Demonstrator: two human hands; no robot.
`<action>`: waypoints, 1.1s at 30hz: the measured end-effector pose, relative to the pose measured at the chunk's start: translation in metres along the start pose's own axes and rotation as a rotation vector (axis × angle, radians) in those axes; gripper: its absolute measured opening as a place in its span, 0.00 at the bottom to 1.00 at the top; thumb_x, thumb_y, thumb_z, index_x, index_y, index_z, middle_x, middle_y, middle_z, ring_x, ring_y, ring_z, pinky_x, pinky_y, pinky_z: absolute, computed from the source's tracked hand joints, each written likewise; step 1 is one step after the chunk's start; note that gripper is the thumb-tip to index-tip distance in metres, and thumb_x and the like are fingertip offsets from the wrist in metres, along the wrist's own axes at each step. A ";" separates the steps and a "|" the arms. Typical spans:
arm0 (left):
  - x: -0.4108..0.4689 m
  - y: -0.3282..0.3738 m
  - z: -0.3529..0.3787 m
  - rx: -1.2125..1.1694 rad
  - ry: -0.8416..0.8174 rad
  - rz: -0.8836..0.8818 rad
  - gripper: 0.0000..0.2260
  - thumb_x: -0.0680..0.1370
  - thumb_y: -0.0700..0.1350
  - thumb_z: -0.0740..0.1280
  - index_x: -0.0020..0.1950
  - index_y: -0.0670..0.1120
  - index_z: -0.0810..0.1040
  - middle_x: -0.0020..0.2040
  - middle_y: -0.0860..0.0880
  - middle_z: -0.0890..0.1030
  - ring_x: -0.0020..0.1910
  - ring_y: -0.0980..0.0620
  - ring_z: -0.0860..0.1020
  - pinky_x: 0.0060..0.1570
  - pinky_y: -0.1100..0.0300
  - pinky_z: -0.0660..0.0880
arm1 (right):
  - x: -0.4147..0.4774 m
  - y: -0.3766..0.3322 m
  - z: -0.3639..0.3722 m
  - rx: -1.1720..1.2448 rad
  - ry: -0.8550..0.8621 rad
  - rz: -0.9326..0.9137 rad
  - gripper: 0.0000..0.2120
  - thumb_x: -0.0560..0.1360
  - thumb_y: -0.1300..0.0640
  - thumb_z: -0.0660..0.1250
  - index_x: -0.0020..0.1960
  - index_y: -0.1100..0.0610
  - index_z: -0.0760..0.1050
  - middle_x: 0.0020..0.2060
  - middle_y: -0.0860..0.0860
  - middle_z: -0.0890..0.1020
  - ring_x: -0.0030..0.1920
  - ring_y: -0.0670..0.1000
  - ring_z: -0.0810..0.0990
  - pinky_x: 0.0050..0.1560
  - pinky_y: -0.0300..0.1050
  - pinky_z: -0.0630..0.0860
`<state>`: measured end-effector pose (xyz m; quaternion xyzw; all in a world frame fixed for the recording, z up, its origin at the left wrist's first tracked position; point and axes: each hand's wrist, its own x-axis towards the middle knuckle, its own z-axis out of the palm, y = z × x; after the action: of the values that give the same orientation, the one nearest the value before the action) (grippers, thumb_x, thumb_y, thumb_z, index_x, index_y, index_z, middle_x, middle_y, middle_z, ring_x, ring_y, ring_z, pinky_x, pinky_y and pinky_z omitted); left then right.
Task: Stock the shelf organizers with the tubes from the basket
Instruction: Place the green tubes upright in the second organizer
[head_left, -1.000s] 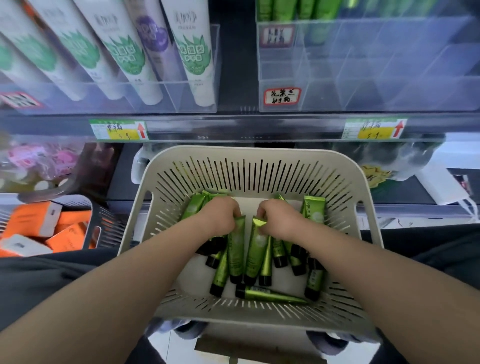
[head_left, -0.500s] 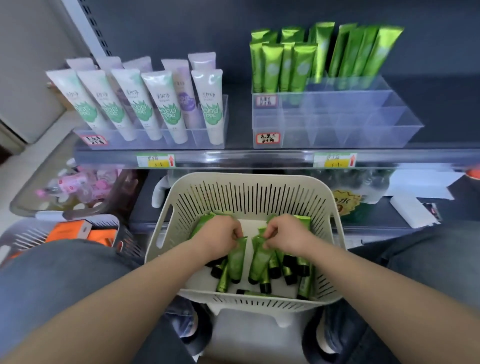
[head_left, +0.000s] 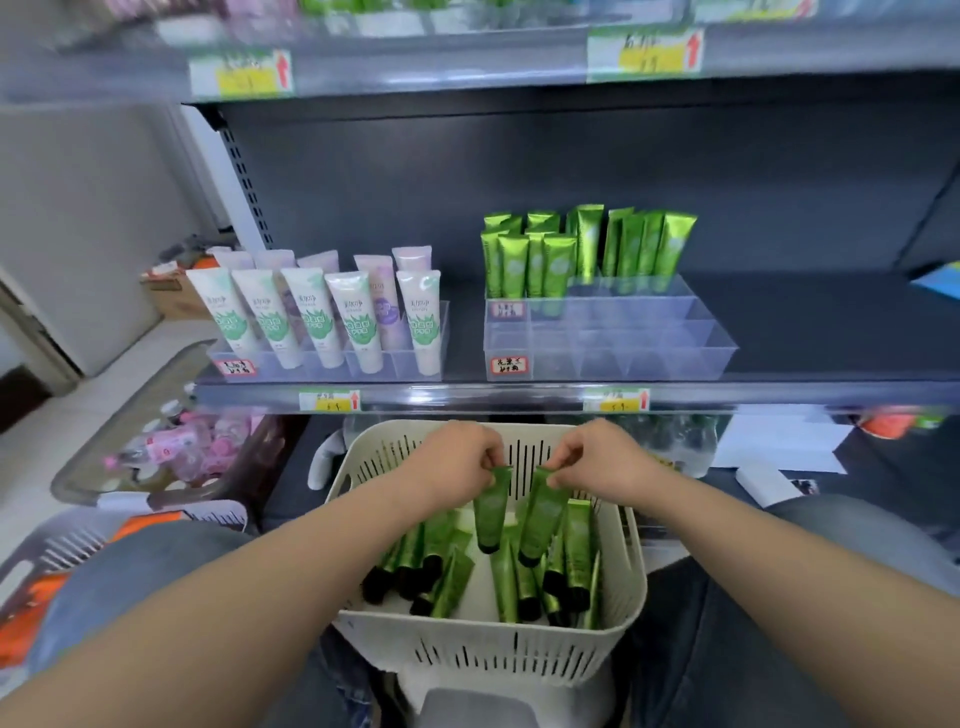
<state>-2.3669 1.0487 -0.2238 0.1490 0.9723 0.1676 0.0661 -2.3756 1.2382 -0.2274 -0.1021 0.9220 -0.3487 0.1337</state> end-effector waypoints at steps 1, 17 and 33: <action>0.001 0.004 -0.005 0.004 0.010 0.007 0.10 0.72 0.38 0.69 0.52 0.47 0.80 0.49 0.50 0.82 0.49 0.52 0.78 0.47 0.63 0.71 | -0.002 -0.003 -0.006 0.005 0.012 -0.014 0.11 0.66 0.60 0.76 0.33 0.47 0.77 0.33 0.41 0.79 0.35 0.38 0.76 0.34 0.30 0.68; 0.034 0.062 -0.077 0.094 0.149 0.119 0.07 0.73 0.39 0.68 0.49 0.48 0.80 0.47 0.50 0.81 0.47 0.51 0.77 0.44 0.63 0.69 | -0.004 -0.027 -0.095 0.001 0.166 -0.119 0.10 0.69 0.60 0.74 0.33 0.48 0.78 0.32 0.44 0.80 0.33 0.42 0.76 0.32 0.33 0.70; 0.110 0.105 -0.128 0.179 0.326 0.262 0.08 0.75 0.39 0.67 0.53 0.46 0.78 0.50 0.49 0.79 0.49 0.49 0.76 0.47 0.59 0.71 | 0.028 -0.022 -0.189 -0.056 0.445 -0.210 0.06 0.71 0.60 0.72 0.38 0.51 0.78 0.33 0.42 0.78 0.36 0.39 0.75 0.35 0.31 0.68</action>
<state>-2.4658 1.1386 -0.0762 0.2502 0.9534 0.1097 -0.1279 -2.4598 1.3301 -0.0813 -0.1215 0.9225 -0.3486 -0.1125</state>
